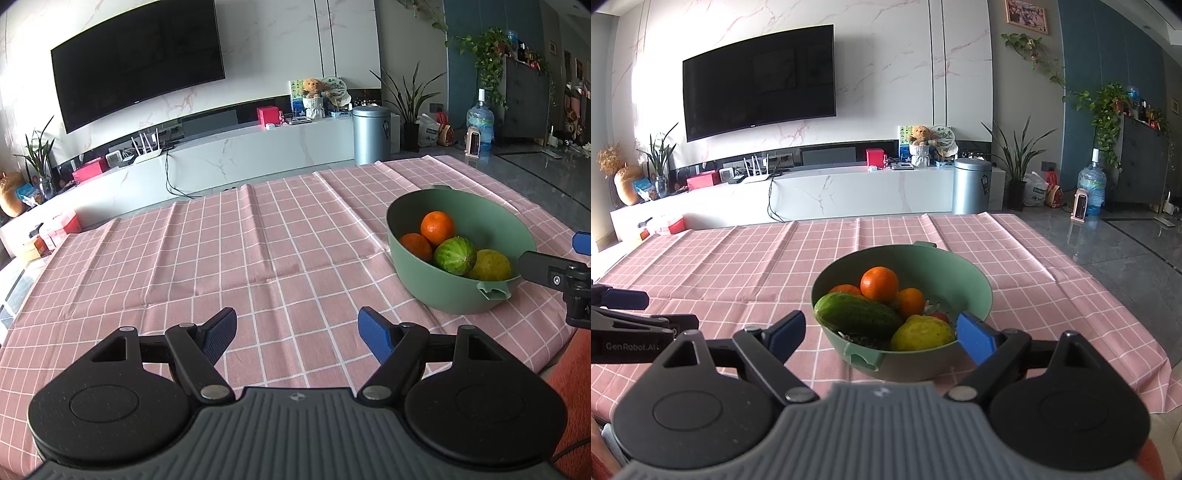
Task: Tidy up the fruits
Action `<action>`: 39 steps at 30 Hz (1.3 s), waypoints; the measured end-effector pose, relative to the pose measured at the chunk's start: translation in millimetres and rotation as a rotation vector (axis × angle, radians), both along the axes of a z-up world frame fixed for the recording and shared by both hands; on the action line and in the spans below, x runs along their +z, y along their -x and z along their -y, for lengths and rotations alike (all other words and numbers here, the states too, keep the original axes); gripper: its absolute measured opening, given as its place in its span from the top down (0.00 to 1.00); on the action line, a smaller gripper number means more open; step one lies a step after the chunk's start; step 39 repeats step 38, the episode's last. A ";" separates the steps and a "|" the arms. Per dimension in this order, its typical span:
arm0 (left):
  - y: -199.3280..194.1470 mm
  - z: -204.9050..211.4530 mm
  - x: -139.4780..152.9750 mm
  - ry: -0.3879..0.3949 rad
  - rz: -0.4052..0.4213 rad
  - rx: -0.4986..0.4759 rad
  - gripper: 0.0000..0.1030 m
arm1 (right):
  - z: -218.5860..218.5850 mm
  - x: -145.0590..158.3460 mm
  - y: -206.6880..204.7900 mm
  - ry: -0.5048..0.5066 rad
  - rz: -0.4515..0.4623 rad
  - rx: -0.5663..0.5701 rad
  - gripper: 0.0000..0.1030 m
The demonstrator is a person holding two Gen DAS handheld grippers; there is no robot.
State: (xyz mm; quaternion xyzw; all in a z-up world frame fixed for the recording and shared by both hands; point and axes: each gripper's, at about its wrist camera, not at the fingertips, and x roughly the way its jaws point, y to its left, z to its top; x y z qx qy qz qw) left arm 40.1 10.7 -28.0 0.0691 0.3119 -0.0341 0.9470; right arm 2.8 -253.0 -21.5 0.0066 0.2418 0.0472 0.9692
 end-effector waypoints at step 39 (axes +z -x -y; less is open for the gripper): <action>3.3 0.7 0.2 -0.002 0.013 -0.019 0.15 | -0.4 -2.9 -0.6 -0.002 -0.004 0.004 0.16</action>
